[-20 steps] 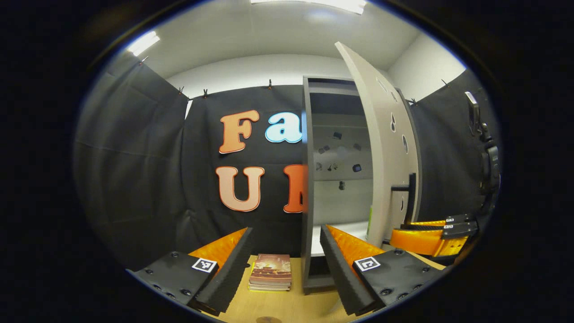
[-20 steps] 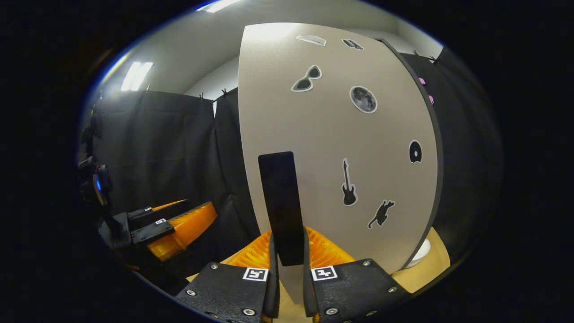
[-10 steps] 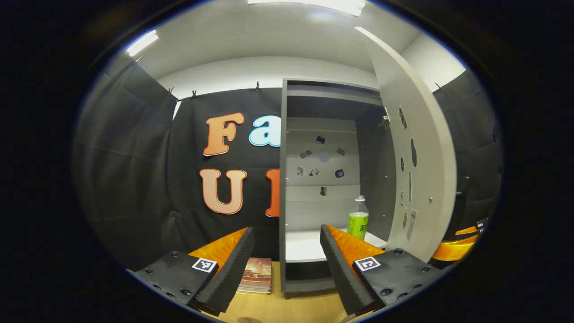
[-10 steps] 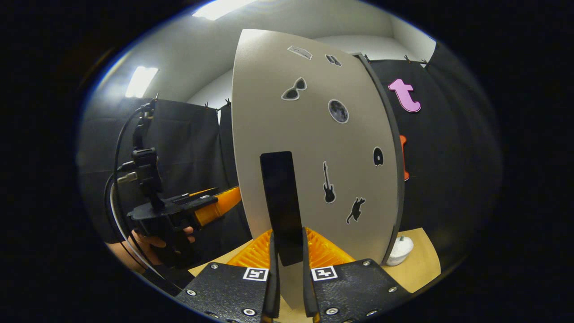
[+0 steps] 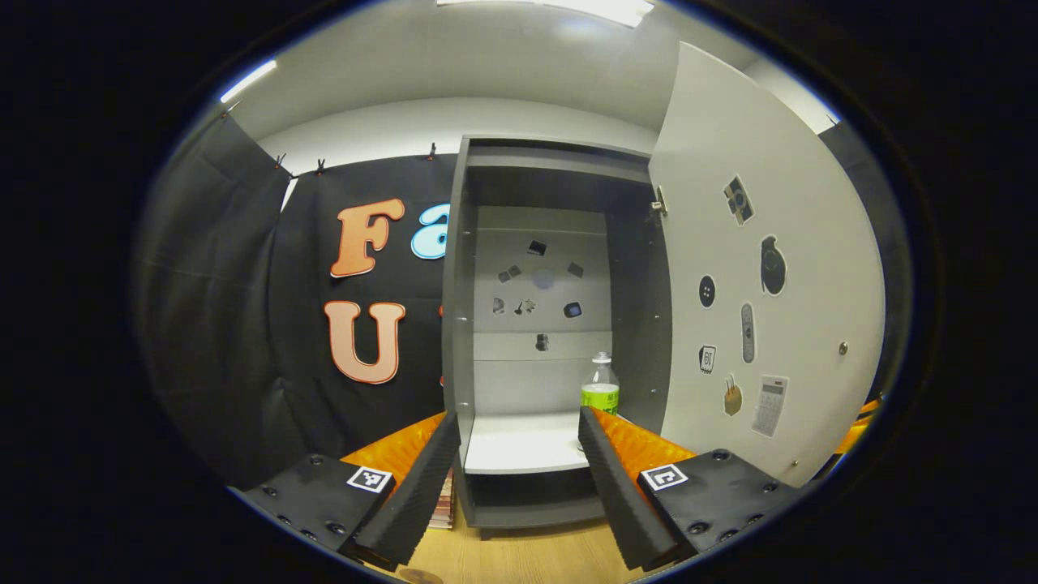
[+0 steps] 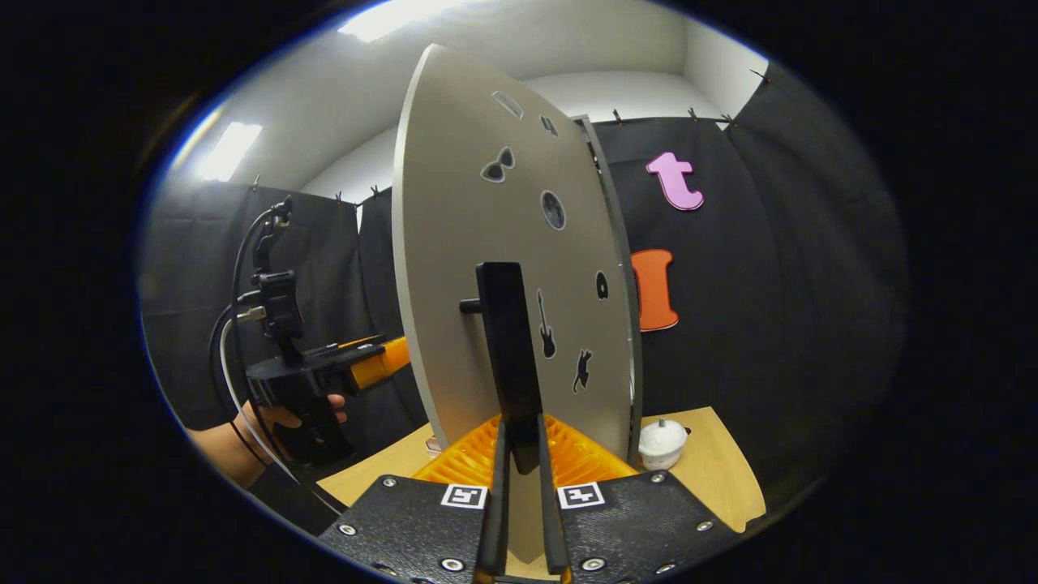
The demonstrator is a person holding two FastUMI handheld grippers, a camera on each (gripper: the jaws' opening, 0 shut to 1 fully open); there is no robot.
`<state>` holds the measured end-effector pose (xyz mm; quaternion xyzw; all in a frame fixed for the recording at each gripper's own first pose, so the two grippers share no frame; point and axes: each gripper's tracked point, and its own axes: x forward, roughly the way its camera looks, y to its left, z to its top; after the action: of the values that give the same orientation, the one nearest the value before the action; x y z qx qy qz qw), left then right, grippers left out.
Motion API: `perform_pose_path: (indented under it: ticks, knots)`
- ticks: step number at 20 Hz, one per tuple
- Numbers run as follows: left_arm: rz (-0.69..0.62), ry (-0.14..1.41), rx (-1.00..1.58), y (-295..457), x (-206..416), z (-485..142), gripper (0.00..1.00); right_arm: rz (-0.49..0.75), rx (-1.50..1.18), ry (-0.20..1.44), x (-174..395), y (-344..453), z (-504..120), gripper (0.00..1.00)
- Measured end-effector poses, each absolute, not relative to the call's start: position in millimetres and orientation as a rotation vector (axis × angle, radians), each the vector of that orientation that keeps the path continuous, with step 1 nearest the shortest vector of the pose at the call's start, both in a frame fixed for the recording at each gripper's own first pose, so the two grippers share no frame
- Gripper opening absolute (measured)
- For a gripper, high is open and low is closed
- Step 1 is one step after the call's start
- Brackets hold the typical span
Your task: Open the cabinet door with the right hand, grasp the bottle in the cabinet with the left hand and place it on the coaster, then close the cabinet door with the right hand.
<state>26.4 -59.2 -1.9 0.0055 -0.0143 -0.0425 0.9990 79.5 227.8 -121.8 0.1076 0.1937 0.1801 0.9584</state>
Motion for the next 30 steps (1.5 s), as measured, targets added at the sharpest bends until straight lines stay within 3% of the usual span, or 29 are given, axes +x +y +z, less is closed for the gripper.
perform_pose_path:
  ticks: [8, 10, 16, 23, 27, 30]
  knots:
    - [-0.112, 0.007, -0.015, -98, 26, -10, 0.96, 0.259, 0.252, 0.382, 80, 206, -126, 0.21]
    - [-0.111, 0.019, -0.025, -107, 25, -13, 0.96, 0.225, 0.229, 0.374, 84, 198, -126, 0.17]
    - [-0.079, 0.046, -0.044, -125, 18, -21, 0.96, 0.326, 0.257, 0.408, 72, 211, -126, 0.13]
    - [-0.122, 0.056, -0.041, -134, 47, -23, 0.94, 0.293, 0.289, 0.451, 66, 212, -131, 0.12]
    - [-0.162, 0.089, -0.045, -142, 82, -34, 0.96, 0.247, 0.296, 0.400, 74, 204, -123, 0.17]
    - [-0.196, 0.119, -0.035, -153, 112, -48, 0.96, 0.213, 0.291, 0.363, 76, 201, -117, 0.36]
